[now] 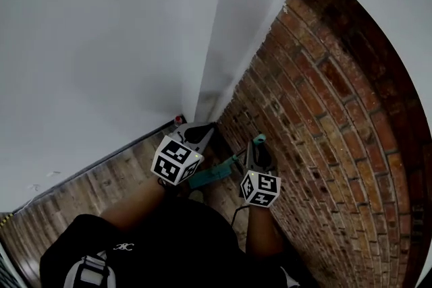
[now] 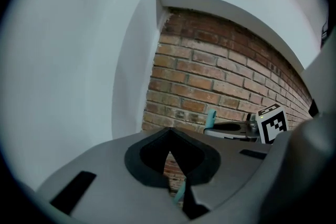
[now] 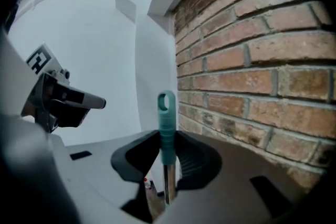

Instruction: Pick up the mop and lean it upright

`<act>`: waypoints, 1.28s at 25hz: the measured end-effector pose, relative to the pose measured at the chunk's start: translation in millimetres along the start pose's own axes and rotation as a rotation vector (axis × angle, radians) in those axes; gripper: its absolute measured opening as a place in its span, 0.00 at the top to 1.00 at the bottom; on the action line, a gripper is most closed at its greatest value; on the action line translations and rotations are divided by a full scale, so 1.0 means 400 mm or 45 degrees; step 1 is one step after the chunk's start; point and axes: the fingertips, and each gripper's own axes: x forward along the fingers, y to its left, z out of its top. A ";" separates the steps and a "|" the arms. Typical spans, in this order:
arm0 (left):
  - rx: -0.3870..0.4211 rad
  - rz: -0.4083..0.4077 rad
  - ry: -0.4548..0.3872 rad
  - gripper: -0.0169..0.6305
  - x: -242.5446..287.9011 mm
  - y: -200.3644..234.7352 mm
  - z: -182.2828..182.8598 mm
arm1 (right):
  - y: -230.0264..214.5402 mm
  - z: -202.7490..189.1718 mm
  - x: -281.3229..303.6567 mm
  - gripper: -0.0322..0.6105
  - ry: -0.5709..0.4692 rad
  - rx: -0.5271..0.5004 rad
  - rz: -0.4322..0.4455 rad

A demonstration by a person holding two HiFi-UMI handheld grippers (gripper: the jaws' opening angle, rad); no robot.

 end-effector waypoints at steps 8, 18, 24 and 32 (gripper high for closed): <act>0.082 -0.006 -0.020 0.99 0.021 -0.042 0.013 | -0.038 -0.012 -0.019 0.78 0.010 0.025 0.000; -0.009 0.026 -0.023 0.99 -0.006 -0.009 0.008 | -0.005 -0.004 0.005 0.78 0.019 0.018 0.029; -0.019 0.053 -0.030 0.99 -0.022 0.015 0.007 | 0.021 -0.001 0.022 0.78 0.024 -0.038 0.045; -0.051 0.155 -0.064 0.99 -0.074 0.088 0.009 | 0.086 0.008 0.126 0.78 0.048 -0.091 0.125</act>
